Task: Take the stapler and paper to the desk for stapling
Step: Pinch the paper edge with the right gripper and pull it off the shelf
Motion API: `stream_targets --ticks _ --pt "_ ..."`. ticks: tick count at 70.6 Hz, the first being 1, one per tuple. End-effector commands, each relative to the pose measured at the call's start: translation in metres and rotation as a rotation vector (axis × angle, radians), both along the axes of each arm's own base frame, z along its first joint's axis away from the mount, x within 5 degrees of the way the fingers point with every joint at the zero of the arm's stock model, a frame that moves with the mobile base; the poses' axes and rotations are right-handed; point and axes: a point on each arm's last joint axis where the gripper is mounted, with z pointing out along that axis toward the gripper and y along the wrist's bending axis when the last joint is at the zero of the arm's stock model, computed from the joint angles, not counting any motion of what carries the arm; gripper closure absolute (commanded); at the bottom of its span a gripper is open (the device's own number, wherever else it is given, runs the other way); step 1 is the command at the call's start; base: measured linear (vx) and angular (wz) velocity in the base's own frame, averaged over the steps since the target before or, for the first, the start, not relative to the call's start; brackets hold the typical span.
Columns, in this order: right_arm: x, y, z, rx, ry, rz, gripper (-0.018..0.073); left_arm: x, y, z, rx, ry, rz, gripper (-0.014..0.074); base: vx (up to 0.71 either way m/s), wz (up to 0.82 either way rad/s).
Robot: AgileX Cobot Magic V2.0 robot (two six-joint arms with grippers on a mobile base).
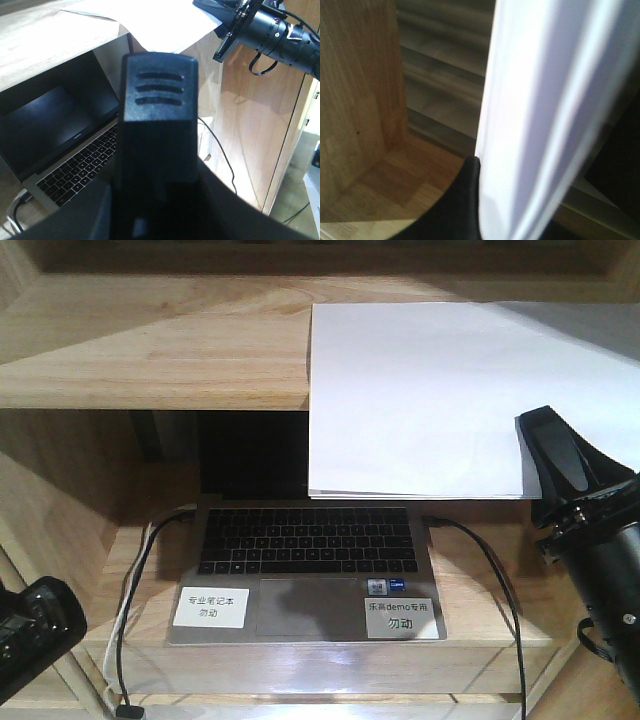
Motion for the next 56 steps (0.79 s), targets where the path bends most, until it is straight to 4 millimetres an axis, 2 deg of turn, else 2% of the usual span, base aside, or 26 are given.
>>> stream_targets --ticks 1,25,43,56 --pt "-0.008 -0.005 0.027 0.082 -0.224 -0.034 0.057 0.001 0.0 0.017 -0.107 -0.074 0.016 0.0603 0.0 0.0" --pt "-0.014 -0.005 0.035 0.078 -0.276 0.0 0.057 0.001 0.0 0.017 -0.107 -0.074 0.016 0.0603 0.0 0.0" --pt "-0.016 0.008 0.061 0.063 -0.405 0.077 0.0568 0.001 0.0 0.017 -0.107 -0.074 0.016 0.0603 0.0 0.0" --pt "-0.017 0.008 0.07 0.078 -0.435 0.078 0.0566 0.001 0.0 0.017 -0.107 -0.074 0.016 0.0603 0.0 0.0"
